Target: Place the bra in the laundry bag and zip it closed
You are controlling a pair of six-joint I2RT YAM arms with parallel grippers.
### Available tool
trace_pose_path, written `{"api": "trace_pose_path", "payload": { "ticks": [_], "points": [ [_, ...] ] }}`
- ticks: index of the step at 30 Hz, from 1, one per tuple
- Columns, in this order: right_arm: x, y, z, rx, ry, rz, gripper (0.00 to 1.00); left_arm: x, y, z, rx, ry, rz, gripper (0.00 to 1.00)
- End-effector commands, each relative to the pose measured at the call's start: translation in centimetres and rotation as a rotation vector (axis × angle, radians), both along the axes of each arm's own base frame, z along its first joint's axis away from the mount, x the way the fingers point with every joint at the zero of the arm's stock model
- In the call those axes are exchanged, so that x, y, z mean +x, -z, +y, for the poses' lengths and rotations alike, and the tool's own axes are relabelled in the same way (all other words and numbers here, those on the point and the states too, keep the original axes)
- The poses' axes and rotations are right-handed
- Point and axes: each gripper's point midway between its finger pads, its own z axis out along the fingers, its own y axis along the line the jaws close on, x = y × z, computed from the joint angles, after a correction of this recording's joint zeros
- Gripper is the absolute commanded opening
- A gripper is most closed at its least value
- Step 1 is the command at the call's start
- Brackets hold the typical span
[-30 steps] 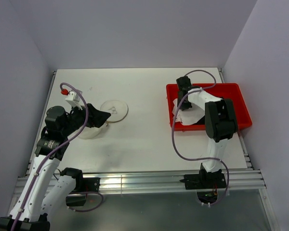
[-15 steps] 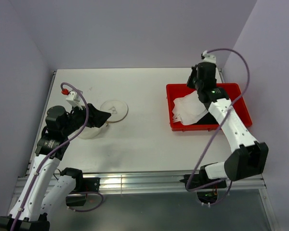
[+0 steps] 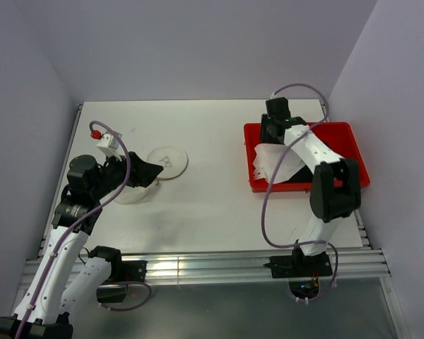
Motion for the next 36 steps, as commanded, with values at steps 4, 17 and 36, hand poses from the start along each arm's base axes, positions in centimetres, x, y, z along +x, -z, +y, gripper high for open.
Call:
{"api": "trace_pose_path", "payload": {
  "ticks": [4, 17, 36],
  "points": [
    [-1.6, 6.7, -0.1, -0.068, -0.083, 0.223, 0.71, -0.2, -1.1, -0.4, 0.003, 0.025, -0.051, 0.83],
    [-2.1, 12.0, -1.6, -0.157, -0.029, 0.388, 0.14, -0.1, -0.9, -0.5, 0.009, 0.032, -0.040, 0.83],
    [1.5, -23.9, 6.8, 0.131, -0.280, -0.558, 0.00, 0.3, -0.4, -0.5, 0.008, 0.020, -0.024, 0.82]
  ]
}}
